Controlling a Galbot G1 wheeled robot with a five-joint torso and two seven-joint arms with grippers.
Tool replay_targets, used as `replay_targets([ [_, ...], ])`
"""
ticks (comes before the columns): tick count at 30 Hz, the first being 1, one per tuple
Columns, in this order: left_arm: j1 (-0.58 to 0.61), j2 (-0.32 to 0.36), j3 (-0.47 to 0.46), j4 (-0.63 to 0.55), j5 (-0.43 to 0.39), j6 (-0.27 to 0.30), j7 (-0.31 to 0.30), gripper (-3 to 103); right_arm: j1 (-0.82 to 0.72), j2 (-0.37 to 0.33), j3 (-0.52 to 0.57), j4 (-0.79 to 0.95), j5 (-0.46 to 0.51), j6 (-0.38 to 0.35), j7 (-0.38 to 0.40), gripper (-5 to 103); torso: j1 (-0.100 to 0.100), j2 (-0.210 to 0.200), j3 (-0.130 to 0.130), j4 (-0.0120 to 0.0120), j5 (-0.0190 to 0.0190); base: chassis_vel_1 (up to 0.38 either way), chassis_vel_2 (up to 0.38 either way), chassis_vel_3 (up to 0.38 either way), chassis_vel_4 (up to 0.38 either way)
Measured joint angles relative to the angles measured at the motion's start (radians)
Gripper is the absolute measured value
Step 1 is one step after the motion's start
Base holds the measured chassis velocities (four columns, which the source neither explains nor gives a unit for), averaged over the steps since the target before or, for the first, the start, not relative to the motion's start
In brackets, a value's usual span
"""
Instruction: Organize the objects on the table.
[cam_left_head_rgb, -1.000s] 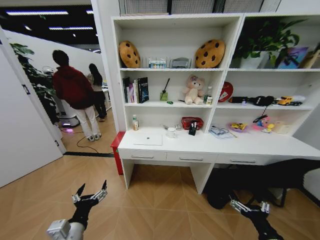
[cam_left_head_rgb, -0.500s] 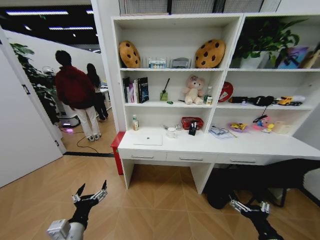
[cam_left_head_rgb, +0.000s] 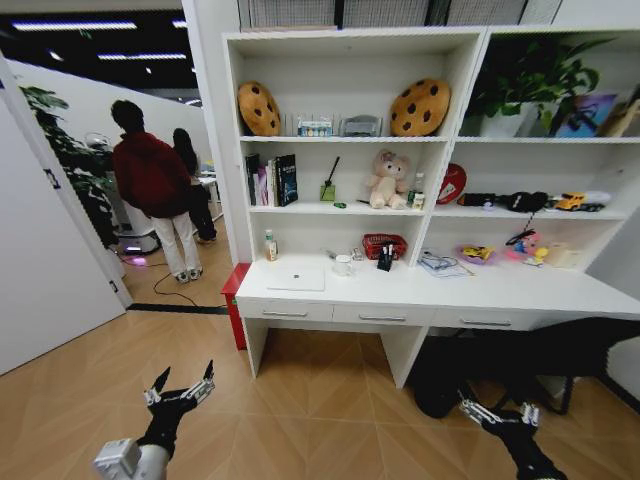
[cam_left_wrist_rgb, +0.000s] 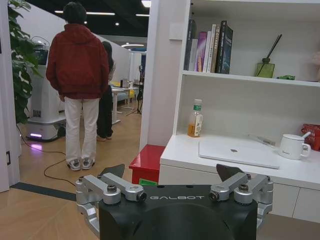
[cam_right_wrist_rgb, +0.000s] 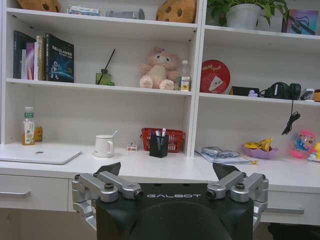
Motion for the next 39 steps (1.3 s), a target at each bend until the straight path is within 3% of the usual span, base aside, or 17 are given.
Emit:
replay_targets([
  [39, 0.0, 0.0, 0.0, 0.0, 0.0, 0.0, 0.0, 100, 0.0, 0.0, 0.0, 0.0, 0.0, 0.0, 0.0, 100, 0.0, 0.0, 0.0, 0.0, 0.0, 0.0, 0.0, 0.0, 0.0],
])
